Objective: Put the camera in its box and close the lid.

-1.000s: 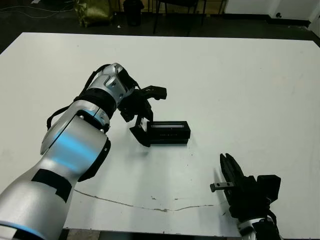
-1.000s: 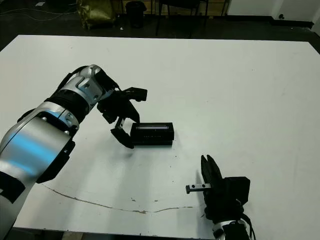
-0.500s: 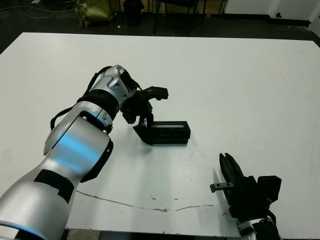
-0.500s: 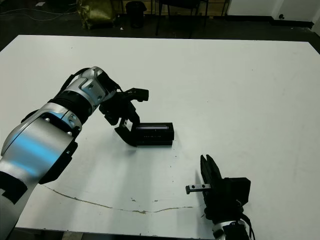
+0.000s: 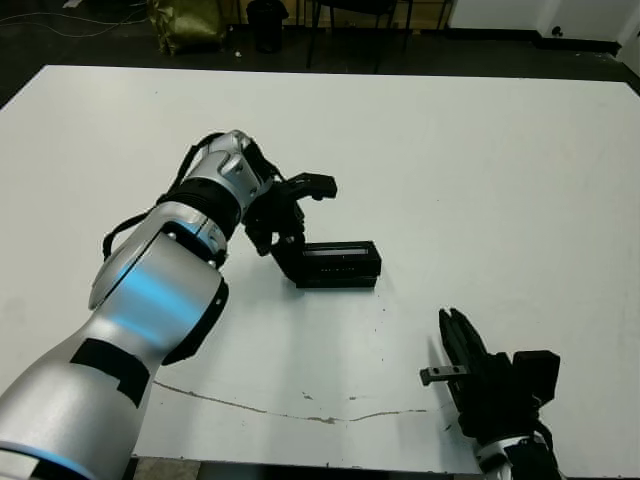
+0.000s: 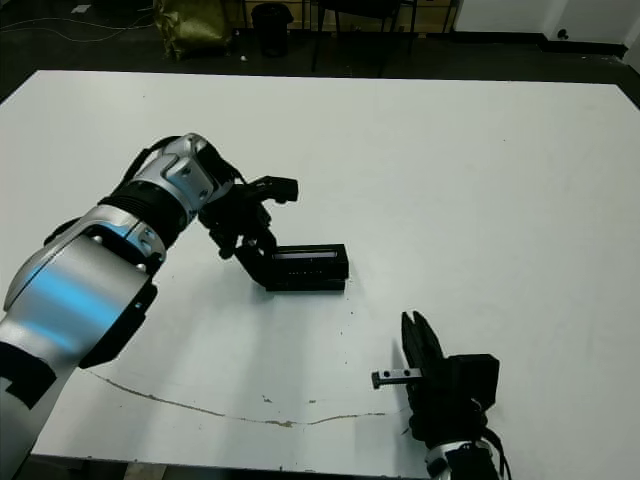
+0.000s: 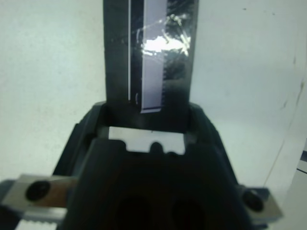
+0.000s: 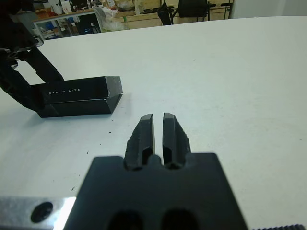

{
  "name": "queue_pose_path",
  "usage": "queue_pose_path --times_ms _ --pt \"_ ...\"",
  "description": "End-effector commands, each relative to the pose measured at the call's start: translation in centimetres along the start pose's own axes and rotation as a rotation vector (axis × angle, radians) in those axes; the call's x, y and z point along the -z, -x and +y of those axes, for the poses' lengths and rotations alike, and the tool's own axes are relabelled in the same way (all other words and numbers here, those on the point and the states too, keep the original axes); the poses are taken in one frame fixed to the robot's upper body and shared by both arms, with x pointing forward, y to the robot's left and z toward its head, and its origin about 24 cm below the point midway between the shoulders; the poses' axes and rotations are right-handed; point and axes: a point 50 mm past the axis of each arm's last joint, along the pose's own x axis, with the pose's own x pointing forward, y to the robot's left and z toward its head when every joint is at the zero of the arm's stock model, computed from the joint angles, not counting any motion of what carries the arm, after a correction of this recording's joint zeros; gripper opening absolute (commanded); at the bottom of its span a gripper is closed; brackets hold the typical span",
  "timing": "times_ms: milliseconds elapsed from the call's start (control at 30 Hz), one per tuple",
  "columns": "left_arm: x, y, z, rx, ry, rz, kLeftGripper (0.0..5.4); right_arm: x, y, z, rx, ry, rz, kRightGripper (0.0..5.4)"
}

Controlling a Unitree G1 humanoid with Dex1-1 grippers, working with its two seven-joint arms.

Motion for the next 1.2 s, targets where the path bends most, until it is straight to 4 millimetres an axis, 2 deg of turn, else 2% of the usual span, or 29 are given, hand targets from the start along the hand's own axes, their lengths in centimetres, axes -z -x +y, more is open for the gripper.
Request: queue_pose_path --times_ms 33,333,467,700,1200 --pt "0.7 -0.6 0.1 -0.013 0.018 0.035 2.39 1.5 1.5 -0.4 0.035 -0.015 0.103 0.0" --pt "0.2 0.7 0.1 -0.019 0.173 -0.058 2.39 1.6 1.4 -0.3 0.032 -0.007 0.101 0.0" --pt "-0.2 1.7 0.5 -0.071 0.095 -0.159 2.39 1.7 1.4 -0.2 0.023 -0.025 0.103 0.0" --pt "-0.3 2.9 0.9 -0.136 0.102 -0.268 2.23 1.7 1.3 0.0 0.022 -0.02 0.112 0.0" --pt "0.2 3.5 0.9 -0.154 0.071 -0.267 2.23 1.9 1.3 0.0 0.016 -0.008 0.105 0.0"
